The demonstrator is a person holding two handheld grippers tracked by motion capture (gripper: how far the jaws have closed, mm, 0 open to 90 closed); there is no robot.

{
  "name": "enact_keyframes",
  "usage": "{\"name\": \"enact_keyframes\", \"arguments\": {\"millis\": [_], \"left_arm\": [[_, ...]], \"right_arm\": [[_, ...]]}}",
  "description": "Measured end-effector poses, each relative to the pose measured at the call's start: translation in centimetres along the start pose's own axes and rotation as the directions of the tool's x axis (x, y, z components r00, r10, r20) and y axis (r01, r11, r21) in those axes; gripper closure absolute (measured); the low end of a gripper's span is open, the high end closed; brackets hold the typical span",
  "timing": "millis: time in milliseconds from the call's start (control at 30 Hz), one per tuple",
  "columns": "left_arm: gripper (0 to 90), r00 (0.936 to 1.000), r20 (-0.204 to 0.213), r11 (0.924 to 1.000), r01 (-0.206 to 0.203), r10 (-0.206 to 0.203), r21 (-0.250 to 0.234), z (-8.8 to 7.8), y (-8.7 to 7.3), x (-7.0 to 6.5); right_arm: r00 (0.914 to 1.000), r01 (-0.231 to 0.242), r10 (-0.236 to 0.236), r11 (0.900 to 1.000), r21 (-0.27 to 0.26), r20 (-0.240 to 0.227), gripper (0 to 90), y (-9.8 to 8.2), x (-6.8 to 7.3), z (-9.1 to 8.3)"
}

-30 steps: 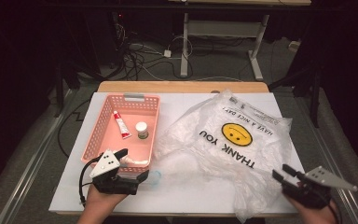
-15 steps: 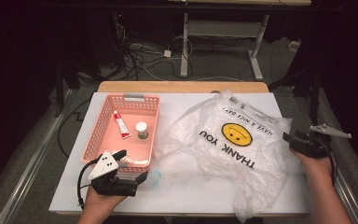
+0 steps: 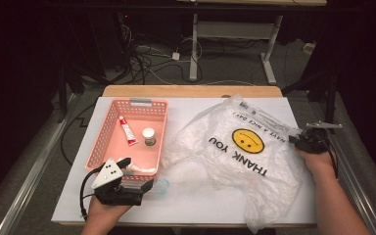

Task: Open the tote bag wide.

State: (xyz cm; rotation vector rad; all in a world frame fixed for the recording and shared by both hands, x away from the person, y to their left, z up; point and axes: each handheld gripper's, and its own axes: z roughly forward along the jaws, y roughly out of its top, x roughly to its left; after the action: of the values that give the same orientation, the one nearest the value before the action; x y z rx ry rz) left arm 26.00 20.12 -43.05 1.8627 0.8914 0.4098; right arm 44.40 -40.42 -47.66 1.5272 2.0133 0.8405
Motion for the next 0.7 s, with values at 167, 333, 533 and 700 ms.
{"name": "enact_keyframes", "arguments": {"millis": [167, 333, 533, 700], "left_arm": [[0.0, 1.0000, 0.003, 1.0000, -0.003, 0.003, 0.002, 0.1, 0.0, 0.1], [0.0, 1.0000, 0.005, 1.0000, -0.004, 0.004, 0.004, 0.2, 0.0, 0.4], [0.0, 0.9999, 0.012, 0.9999, -0.011, 0.011, 0.005, 0.5, 0.1, 0.7], [0.0, 0.9998, 0.016, 0.9999, 0.015, -0.015, -0.001, 0.3, -0.1, 0.9]], "right_arm": [[0.9980, -0.051, 0.053, 0.998, -0.045, 0.033, 87.1, -0.6, -0.3, -1.0], [0.9886, -0.114, 0.120, 0.991, -0.067, 0.091, 87.7, -2.8, -1.5, -3.2], [0.9832, -0.145, 0.155, 0.984, -0.100, 0.097, 77.3, -5.7, -1.3, -6.5], [0.9882, -0.120, 0.134, 0.977, -0.174, 0.073, 50.4, -7.6, -0.2, -10.6]]}}
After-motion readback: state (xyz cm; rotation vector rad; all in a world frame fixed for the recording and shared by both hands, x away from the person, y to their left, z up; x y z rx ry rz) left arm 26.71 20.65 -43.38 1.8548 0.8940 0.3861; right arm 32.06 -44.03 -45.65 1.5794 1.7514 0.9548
